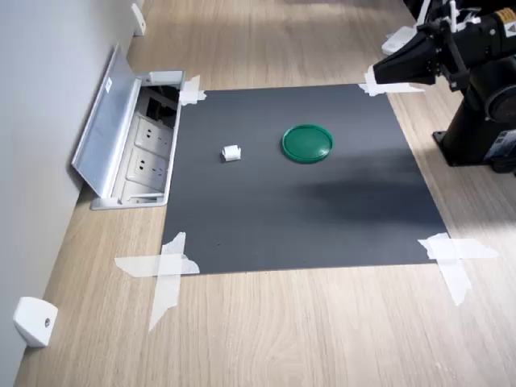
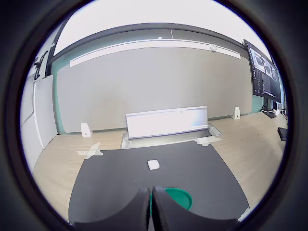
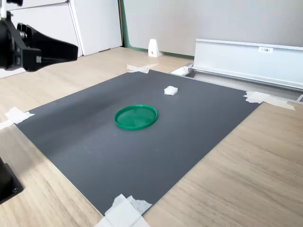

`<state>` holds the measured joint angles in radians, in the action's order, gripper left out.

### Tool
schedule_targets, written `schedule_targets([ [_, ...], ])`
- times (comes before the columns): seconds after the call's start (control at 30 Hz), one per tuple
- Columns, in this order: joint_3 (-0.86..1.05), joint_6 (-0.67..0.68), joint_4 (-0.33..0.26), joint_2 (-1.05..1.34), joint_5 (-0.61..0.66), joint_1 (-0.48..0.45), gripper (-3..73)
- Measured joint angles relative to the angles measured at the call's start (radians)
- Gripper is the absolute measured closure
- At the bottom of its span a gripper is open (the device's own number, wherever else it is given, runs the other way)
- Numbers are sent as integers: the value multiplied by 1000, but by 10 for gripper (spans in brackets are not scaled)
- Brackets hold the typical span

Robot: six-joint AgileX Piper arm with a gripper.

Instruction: Grasp a white terminal and put it on the green lid.

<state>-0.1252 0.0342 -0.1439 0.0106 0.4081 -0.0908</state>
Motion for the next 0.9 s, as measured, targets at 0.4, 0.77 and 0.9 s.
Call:
schedule_targets([
  [0.4,0,0,0,0,0,0,703],
  [0.77,-33,0,0,0,20,0,703],
  [0.9,-129,0,0,-59,27,0,703],
])
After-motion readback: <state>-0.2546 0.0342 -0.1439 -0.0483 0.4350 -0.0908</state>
